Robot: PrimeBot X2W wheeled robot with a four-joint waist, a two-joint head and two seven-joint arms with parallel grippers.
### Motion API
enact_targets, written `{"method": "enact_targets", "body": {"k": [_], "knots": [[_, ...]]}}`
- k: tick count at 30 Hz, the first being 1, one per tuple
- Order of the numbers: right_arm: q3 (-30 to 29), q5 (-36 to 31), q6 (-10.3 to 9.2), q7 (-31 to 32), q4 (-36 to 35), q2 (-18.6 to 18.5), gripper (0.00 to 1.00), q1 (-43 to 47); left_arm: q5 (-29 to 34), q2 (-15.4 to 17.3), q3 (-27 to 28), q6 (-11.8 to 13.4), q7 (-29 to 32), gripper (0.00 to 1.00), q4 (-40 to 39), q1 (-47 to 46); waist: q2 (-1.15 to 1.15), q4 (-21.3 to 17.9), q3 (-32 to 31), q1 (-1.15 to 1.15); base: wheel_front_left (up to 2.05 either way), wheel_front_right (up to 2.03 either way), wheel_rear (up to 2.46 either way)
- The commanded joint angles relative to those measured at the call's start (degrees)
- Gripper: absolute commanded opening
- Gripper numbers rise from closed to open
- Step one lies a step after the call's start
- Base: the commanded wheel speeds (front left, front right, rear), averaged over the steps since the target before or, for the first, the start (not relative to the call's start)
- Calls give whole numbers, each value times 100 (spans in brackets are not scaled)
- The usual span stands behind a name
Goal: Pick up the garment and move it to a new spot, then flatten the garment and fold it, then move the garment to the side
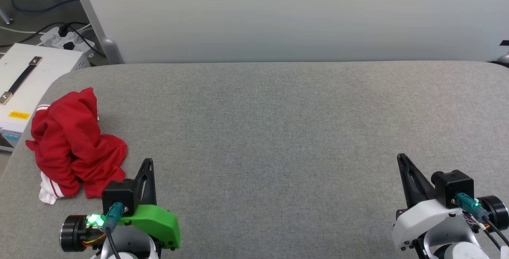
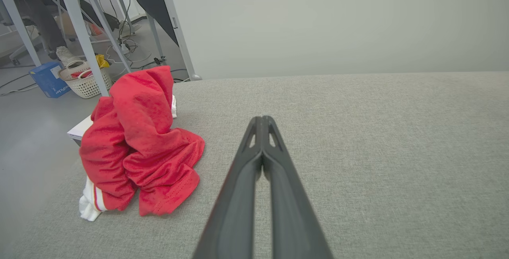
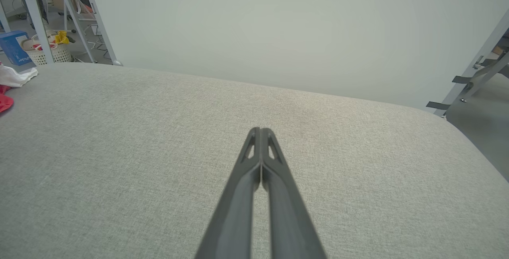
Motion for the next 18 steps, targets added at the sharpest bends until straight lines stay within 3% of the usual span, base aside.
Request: {"method": "enact_targets", "body": {"k": [1,2,3,18], "knots": [[5,-57,-4,16,4,-1,0,-94,54,-27,8,24,-5,0,-14,-100,0,0,0,0,0,0,0],[5,-57,-4,16,4,-1,0,-94,54,-27,8,24,-5,0,-14,-100,0,0,0,0,0,0,0],[1,0,0,0,0,0,100,0,0,0,0,0,0,100,0,0,0,0,0,0,0,0,0],[-85,136,0,-128,-65,0,100,15,-101,0,-28,79,-130,100,-33,-9,0,-1,12,0,0,0,0]]}}
